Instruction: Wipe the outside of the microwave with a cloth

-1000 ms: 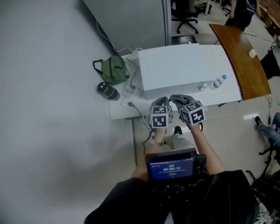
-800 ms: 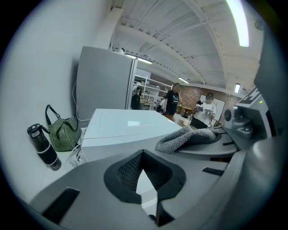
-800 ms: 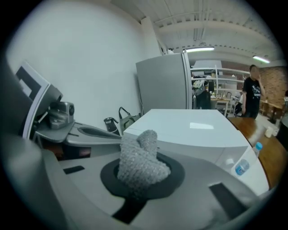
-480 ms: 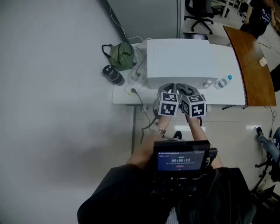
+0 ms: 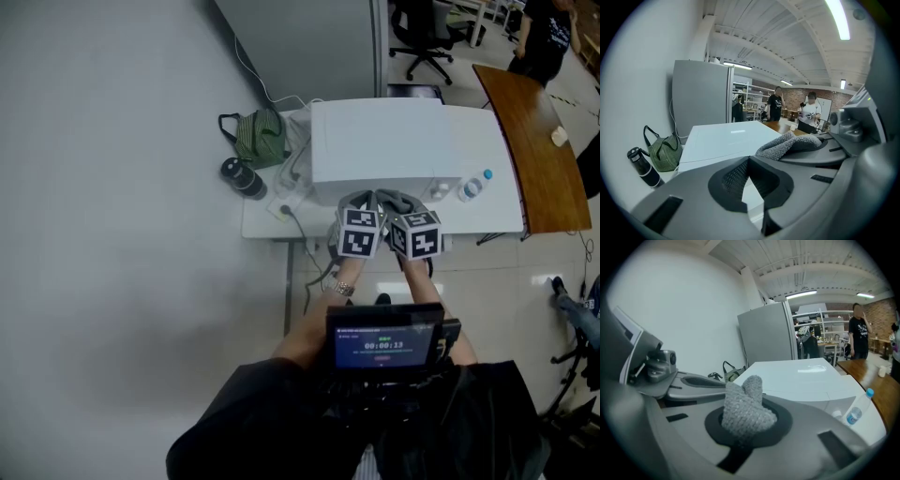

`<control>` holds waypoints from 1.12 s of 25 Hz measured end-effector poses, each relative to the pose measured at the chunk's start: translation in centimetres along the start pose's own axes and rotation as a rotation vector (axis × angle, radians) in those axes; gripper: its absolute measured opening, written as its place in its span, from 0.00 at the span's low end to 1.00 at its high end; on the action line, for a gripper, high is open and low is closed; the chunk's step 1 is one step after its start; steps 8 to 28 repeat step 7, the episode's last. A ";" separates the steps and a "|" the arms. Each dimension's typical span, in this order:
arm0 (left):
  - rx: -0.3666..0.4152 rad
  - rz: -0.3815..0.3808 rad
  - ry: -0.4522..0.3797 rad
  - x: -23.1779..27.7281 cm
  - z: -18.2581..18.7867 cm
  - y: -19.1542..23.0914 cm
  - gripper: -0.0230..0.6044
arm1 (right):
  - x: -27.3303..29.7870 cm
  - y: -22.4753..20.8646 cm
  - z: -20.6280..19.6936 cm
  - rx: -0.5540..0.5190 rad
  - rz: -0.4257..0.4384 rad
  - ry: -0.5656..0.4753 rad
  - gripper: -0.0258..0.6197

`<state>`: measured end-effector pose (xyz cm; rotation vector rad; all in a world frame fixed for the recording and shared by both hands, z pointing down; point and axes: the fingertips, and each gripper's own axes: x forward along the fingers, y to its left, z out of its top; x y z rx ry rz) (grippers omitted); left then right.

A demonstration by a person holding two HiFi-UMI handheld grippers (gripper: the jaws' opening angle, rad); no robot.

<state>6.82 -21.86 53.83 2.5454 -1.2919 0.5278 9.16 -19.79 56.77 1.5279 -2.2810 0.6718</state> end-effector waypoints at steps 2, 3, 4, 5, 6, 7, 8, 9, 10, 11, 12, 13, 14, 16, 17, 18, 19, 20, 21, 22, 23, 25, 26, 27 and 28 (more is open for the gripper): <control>-0.005 0.000 -0.004 0.2 0.1 0.1 0.03 | 0.1 0.1 -0.1 -0.004 0.006 0.008 0.07; -0.008 0.000 -0.005 0.2 0.1 0.1 0.03 | 0.2 0.1 -0.1 -0.005 0.010 0.012 0.07; -0.012 -0.001 -0.007 0.2 0.1 0.1 0.03 | 0.2 0.2 -0.2 -0.003 0.014 0.014 0.07; -0.015 -0.003 -0.010 0.3 0.2 0.1 0.03 | 0.3 0.2 -0.2 -0.001 0.018 0.015 0.07; -0.017 -0.005 -0.013 0.3 0.3 0.1 0.03 | 0.3 0.3 -0.1 0.001 0.022 0.015 0.07; -0.018 -0.008 -0.017 0.4 0.4 0.0 0.03 | 0.3 0.4 -0.1 0.003 0.025 0.015 0.07; -0.018 -0.008 -0.017 0.4 0.4 0.0 0.03 | 0.3 0.4 -0.1 0.003 0.025 0.015 0.07; -0.018 -0.008 -0.017 0.4 0.4 0.0 0.03 | 0.3 0.4 -0.1 0.003 0.025 0.015 0.07; -0.018 -0.008 -0.017 0.4 0.4 0.0 0.03 | 0.3 0.4 -0.1 0.003 0.025 0.015 0.07; -0.018 -0.008 -0.017 0.4 0.4 0.0 0.03 | 0.3 0.4 -0.1 0.003 0.025 0.015 0.07; -0.018 -0.008 -0.017 0.4 0.4 0.0 0.03 | 0.3 0.4 -0.1 0.003 0.025 0.015 0.07; -0.018 -0.008 -0.017 0.4 0.4 0.0 0.03 | 0.3 0.4 -0.1 0.003 0.025 0.015 0.07; -0.018 -0.008 -0.017 0.4 0.4 0.0 0.03 | 0.3 0.4 -0.1 0.003 0.025 0.015 0.07; -0.018 -0.008 -0.017 0.4 0.4 0.0 0.03 | 0.3 0.4 -0.1 0.003 0.025 0.015 0.07; -0.018 -0.008 -0.017 0.4 0.4 0.0 0.03 | 0.3 0.4 -0.1 0.003 0.025 0.015 0.07; -0.018 -0.008 -0.017 0.4 0.4 0.0 0.03 | 0.3 0.4 -0.1 0.003 0.025 0.015 0.07; -0.018 -0.008 -0.017 0.4 0.4 0.0 0.03 | 0.3 0.4 -0.1 0.003 0.025 0.015 0.07; -0.018 -0.008 -0.017 0.4 0.4 0.0 0.03 | 0.3 0.4 -0.1 0.003 0.025 0.015 0.07; -0.018 -0.008 -0.017 0.4 0.4 0.0 0.03 | 0.3 0.4 -0.1 0.003 0.025 0.015 0.07; -0.018 -0.008 -0.017 0.4 0.4 0.0 0.03 | 0.3 0.4 -0.1 0.003 0.025 0.015 0.07; -0.018 -0.008 -0.017 0.4 0.4 0.0 0.03 | 0.3 0.4 -0.1 0.003 0.025 0.015 0.07; -0.018 -0.008 -0.017 0.4 0.4 0.0 0.03 | 0.3 0.4 -0.1 0.003 0.025 0.015 0.07; -0.018 -0.008 -0.017 0.4 0.4 0.0 0.03 | 0.3 0.4 -0.1 0.003 0.025 0.015 0.07; -0.018 -0.008 -0.017 0.4 0.4 0.0 0.03 | 0.3 0.4 -0.1 0.003 0.025 0.015 0.07; -0.018 -0.008 -0.017 0.4 0.4 0.0 0.03 | 0.3 0.4 -0.1 0.003 0.025 0.015 0.07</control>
